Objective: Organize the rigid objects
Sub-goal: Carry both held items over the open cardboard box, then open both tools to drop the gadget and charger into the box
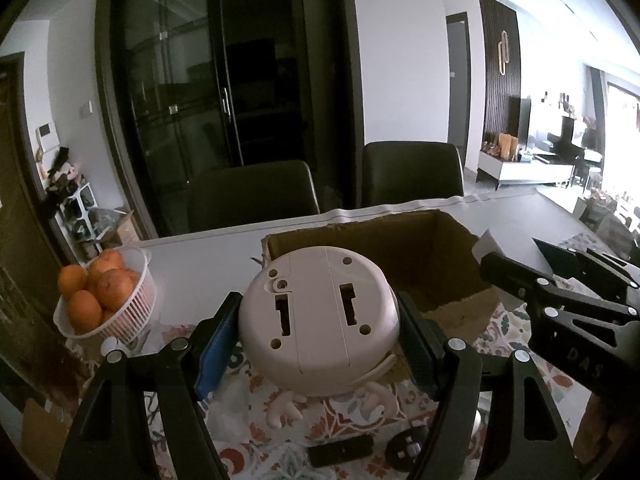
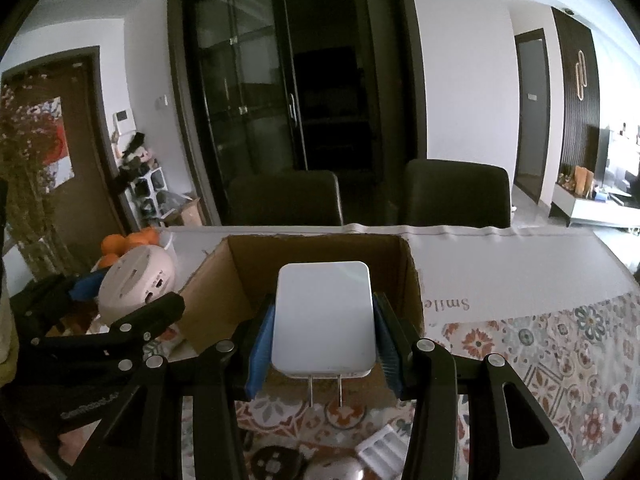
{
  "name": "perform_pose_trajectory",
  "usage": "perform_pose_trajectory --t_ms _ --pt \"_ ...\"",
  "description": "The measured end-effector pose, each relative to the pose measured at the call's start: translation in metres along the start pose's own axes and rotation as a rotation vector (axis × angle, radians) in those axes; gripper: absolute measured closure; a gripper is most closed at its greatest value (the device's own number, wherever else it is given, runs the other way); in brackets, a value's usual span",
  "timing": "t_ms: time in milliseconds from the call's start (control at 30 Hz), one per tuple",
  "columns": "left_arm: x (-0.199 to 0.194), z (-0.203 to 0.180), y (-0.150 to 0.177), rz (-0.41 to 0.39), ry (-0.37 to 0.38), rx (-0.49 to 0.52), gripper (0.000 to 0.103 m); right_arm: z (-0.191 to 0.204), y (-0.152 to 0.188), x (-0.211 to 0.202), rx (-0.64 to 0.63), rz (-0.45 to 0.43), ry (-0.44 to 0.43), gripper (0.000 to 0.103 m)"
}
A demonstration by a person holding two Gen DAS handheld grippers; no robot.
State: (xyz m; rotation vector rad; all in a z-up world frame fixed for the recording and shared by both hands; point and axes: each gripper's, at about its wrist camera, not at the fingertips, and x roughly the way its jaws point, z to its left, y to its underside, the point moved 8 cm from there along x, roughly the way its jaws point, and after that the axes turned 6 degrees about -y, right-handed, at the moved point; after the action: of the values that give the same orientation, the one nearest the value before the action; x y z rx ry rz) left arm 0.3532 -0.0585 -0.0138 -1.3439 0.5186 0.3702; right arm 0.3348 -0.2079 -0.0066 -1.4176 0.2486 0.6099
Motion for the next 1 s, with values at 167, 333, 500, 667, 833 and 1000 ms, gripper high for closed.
perform_pose_trajectory --t_ms 167,333,500,667,833,1000 --pt "0.014 -0.001 -0.008 0.025 0.015 -0.005 0.029 -0.008 -0.011 0.014 0.005 0.023 -0.004 0.056" --pt "0.03 0.002 -0.012 0.045 0.005 -0.008 0.029 -0.011 -0.018 0.03 -0.018 0.052 0.004 0.056" --pt "0.049 0.006 -0.014 0.072 0.006 -0.008 0.029 -0.012 -0.021 0.046 -0.028 0.078 0.001 0.056" --pt "0.068 0.009 -0.013 0.106 0.006 -0.005 0.029 -0.014 -0.02 0.064 -0.029 0.114 0.0 0.057" --pt "0.084 0.006 -0.008 0.154 0.028 -0.011 0.029 -0.017 -0.014 0.081 -0.02 0.153 -0.005 0.057" --pt "0.09 0.001 -0.002 0.175 0.046 -0.014 0.029 -0.022 -0.013 0.083 -0.011 0.146 -0.001 0.051"
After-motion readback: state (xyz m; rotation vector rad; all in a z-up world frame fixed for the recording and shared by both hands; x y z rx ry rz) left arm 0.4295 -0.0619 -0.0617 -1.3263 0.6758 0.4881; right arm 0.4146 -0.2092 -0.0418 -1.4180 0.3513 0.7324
